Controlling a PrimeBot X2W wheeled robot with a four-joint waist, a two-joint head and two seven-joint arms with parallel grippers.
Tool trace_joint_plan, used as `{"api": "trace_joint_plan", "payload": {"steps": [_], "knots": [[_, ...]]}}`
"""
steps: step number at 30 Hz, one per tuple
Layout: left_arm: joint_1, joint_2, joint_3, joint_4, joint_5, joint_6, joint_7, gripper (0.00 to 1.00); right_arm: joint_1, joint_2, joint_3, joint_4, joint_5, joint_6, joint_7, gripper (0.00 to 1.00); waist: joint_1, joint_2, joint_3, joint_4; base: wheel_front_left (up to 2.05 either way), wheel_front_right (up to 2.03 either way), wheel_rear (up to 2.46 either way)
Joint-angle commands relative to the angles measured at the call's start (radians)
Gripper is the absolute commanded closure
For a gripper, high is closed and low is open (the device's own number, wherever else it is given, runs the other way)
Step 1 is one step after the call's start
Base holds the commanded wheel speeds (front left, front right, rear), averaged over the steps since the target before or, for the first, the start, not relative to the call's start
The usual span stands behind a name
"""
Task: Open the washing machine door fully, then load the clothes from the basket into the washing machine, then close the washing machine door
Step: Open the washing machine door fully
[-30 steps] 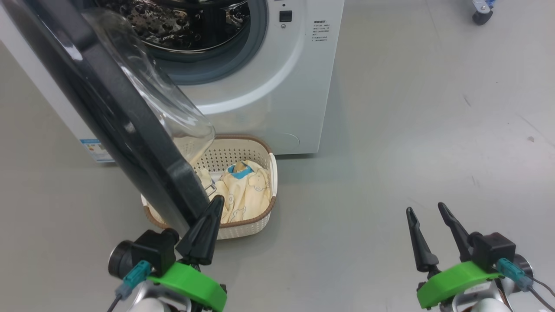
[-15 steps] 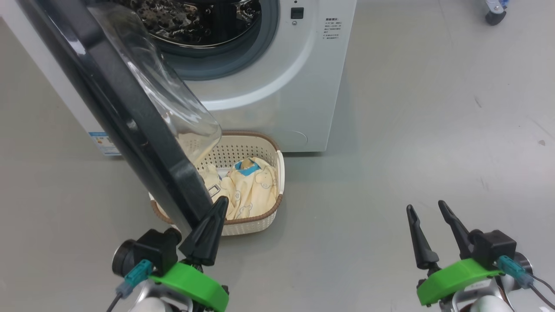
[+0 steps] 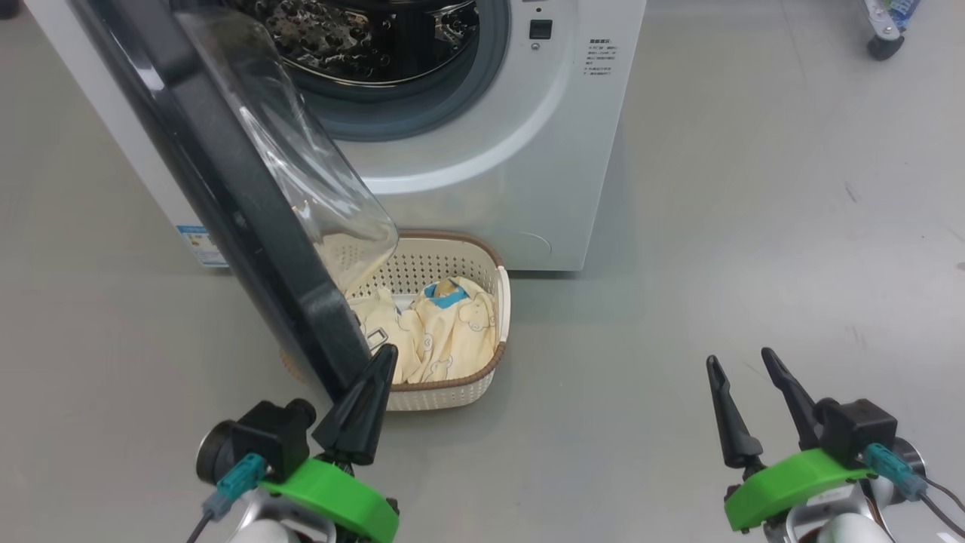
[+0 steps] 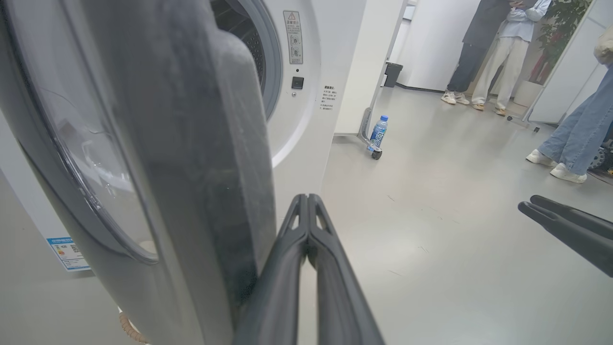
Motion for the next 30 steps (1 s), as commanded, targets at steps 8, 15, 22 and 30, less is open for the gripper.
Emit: {"api": "trace_joint_plan", "payload": {"steps": [8, 15, 22, 30], "knots": [[-0.036, 0.047, 0.074, -0.034, -0.011, 0.031, 0.0, 1.0, -0.04, -0.004, 0.02, -0.022, 0.002, 0.0, -0.01, 0.0, 0.0, 0.0, 0.001, 0.023, 0.0, 0.0, 0.0], [-0.033, 0.054, 0.078, -0.041, -0.014, 0.044, 0.002, 1.0, -0.038, -0.004, 0.016, -0.019, 0.004, 0.0, -0.01, 0.0, 0.0, 0.0, -0.002, 0.041, 0.0, 0.0, 0.0], [-0.029, 0.064, 0.095, -0.041, -0.019, 0.064, 0.001, 1.0, -0.044, -0.004, 0.021, -0.018, 0.009, 0.0, -0.01, 0.0, 0.0, 0.0, -0.003, 0.058, 0.0, 0.0, 0.0], [-0.021, 0.072, 0.122, -0.037, -0.031, 0.092, -0.006, 1.0, -0.042, -0.004, 0.016, -0.014, 0.003, 0.0, -0.01, 0.0, 0.0, 0.0, -0.006, 0.075, 0.0, 0.0, 0.0]]}}
